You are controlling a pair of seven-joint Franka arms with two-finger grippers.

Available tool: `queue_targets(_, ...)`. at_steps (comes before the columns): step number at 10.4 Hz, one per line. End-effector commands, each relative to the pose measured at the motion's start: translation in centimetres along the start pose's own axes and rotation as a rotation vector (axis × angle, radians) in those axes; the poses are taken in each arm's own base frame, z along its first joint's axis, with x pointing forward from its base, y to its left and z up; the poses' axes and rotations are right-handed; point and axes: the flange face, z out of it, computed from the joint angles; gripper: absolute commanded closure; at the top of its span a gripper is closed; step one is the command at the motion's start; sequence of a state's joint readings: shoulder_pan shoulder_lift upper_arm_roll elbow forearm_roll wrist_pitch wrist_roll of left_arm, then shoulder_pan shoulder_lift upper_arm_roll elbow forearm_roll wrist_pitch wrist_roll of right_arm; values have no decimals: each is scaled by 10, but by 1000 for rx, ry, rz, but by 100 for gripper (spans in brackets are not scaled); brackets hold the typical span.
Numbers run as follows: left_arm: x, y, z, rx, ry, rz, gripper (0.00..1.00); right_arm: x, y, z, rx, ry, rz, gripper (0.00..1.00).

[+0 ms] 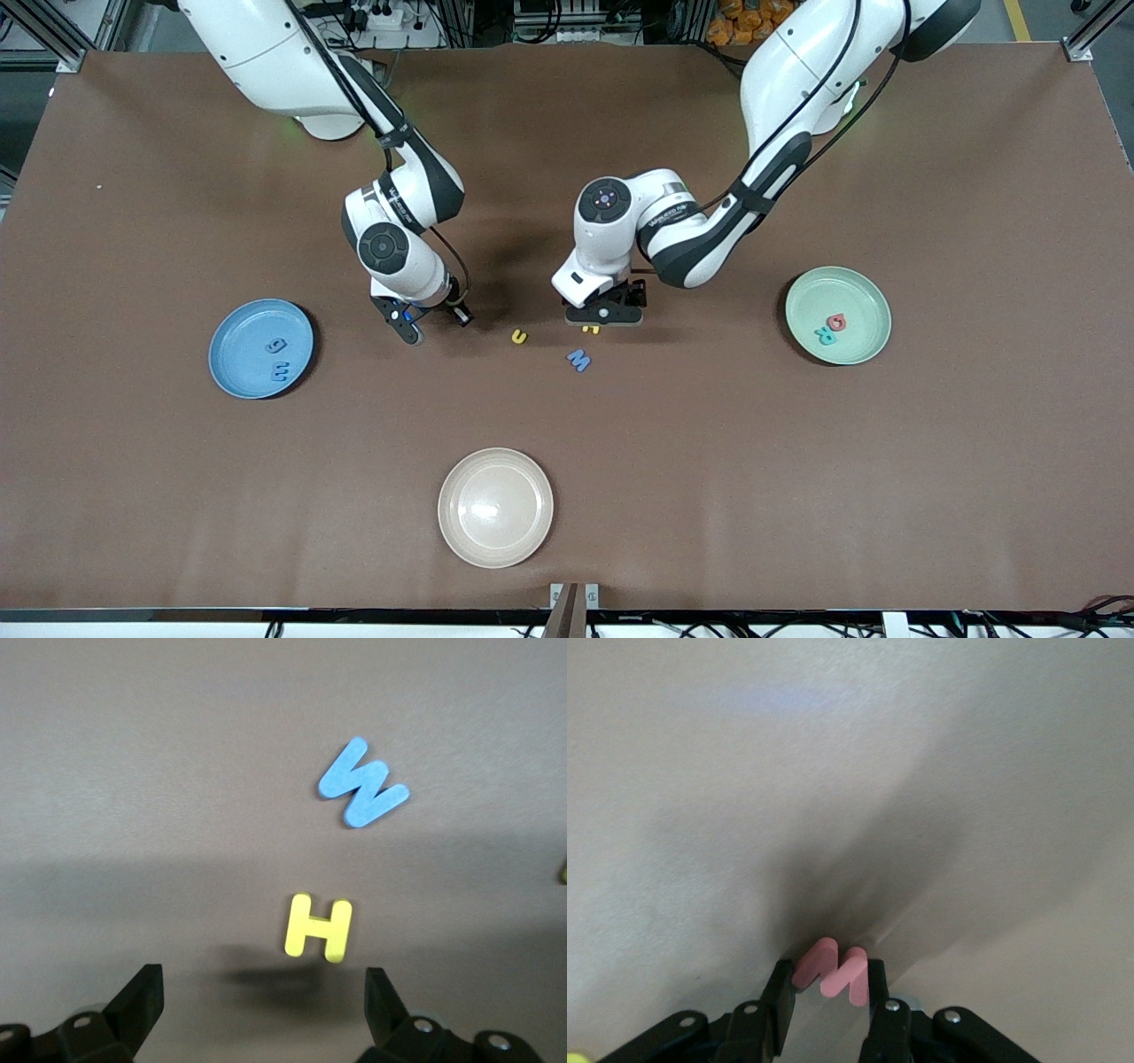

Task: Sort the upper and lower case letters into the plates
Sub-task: 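Grasp the pink M with the right gripper and carry it to the blue plate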

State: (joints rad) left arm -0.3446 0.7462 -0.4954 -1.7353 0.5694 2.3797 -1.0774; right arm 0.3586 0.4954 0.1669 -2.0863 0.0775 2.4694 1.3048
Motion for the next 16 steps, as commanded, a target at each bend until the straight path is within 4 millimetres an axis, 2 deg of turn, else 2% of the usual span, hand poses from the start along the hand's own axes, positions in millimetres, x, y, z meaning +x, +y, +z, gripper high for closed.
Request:
queue_targets(1,15,-2,8,-29,6,67,0,20,-5,-21,-44,-24,-16,80)
queue_targets(2,15,1,3,-52,-13,50,0,43,-4,-33,-51,-36,-46,80)
queue_targets(4,19,4,1,-70,-22,34,0,112,9,-66,-98,-98,-119,80)
queue_targets(5,19,4,3,-69,-25,44,0,144,24,-72,-101,-123,-169,80)
queue_targets(7,12,9,17,-63,-41,65,0,210,72,-87,-105,-196,-285,79)
queue_targets(8,10,11,24,-64,-53,69,0,233,87,-97,-100,-213,-341,79)
queue_targets(10,17,14,20,-79,-48,48,0,278,122,-95,-135,-180,-444,79)
queue_targets(13,19,14,18,-81,-43,59,0,308,143,-89,-111,-183,-518,77)
queue_targets(14,19,14,18,-81,-43,62,0,309,142,-88,-109,-184,-521,71)
queue_targets(15,18,14,20,-76,-43,68,0,309,141,-86,-111,-187,-524,33)
queue_targets(16,14,18,20,-77,-41,77,0,309,141,-85,-111,-189,-522,11)
